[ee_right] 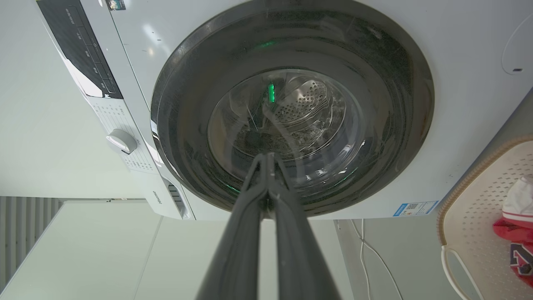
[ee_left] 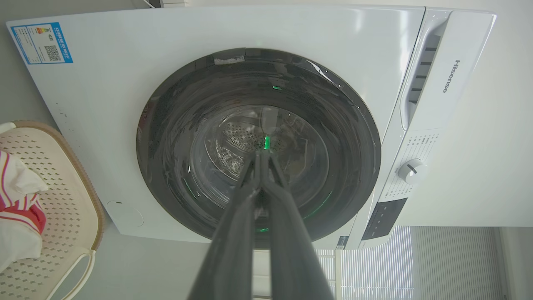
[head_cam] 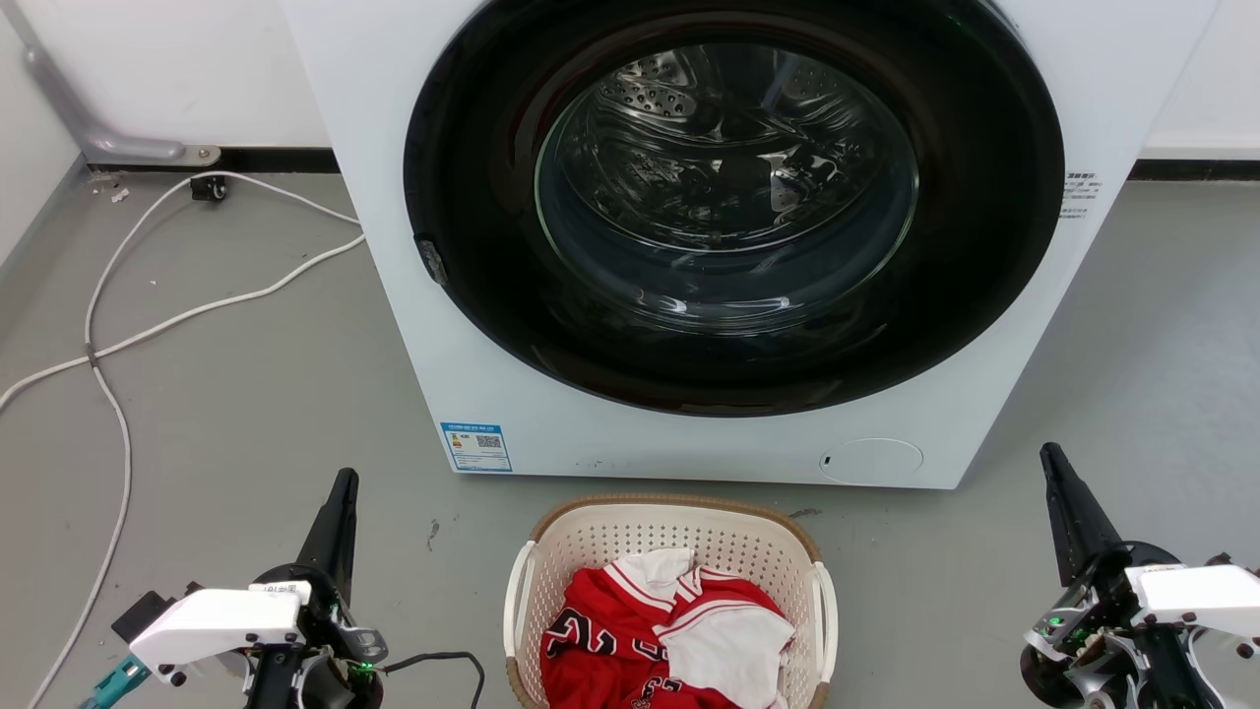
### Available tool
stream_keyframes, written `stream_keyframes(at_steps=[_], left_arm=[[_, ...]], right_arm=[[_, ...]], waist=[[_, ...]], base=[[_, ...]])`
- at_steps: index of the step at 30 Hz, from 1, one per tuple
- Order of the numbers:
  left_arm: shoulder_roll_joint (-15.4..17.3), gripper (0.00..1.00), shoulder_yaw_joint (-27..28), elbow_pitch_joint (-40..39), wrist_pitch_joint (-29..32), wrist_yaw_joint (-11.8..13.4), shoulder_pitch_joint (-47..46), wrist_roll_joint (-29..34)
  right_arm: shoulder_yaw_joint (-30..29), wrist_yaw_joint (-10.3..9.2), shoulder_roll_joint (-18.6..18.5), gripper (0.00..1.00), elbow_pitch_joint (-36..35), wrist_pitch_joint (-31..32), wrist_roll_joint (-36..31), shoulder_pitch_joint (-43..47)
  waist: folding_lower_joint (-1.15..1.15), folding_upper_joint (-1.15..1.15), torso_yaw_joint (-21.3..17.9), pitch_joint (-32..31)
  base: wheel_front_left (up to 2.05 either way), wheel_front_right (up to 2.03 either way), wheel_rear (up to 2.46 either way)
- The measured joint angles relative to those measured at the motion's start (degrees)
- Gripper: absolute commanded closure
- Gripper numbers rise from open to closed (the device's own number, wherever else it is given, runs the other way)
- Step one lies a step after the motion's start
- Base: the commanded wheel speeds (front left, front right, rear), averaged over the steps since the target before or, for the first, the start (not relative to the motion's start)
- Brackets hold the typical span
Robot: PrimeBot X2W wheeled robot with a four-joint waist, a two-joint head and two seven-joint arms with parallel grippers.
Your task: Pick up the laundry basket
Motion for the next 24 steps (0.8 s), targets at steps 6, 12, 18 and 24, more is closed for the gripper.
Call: stream_keyframes(at_steps=[6,12,18,24], left_arm=[[0.0,1.0,0.0,0.0,0.0,0.0,0.0,0.0],[0.0,1.0,0.0,0.0,0.0,0.0,0.0,0.0],[0.0,1.0,0.0,0.0,0.0,0.0,0.0,0.0],[0.0,1.0,0.0,0.0,0.0,0.0,0.0,0.0]], right_arm=[[0.0,0.0,0.0,1.0,0.0,0.0,0.0,0.0],[0.0,0.0,0.0,1.0,0.0,0.0,0.0,0.0],[0.0,0.0,0.0,1.0,0.0,0.0,0.0,0.0],[0.0,0.0,0.0,1.0,0.0,0.0,0.0,0.0]], waist=[[0.0,0.0,0.0,0.0],[0.0,0.0,0.0,0.0],[0.0,0.0,0.0,0.0],[0.0,0.0,0.0,0.0]], base=[[0.0,0.0,0.0],[0.0,0.0,0.0],[0.0,0.0,0.0],[0.0,0.0,0.0]])
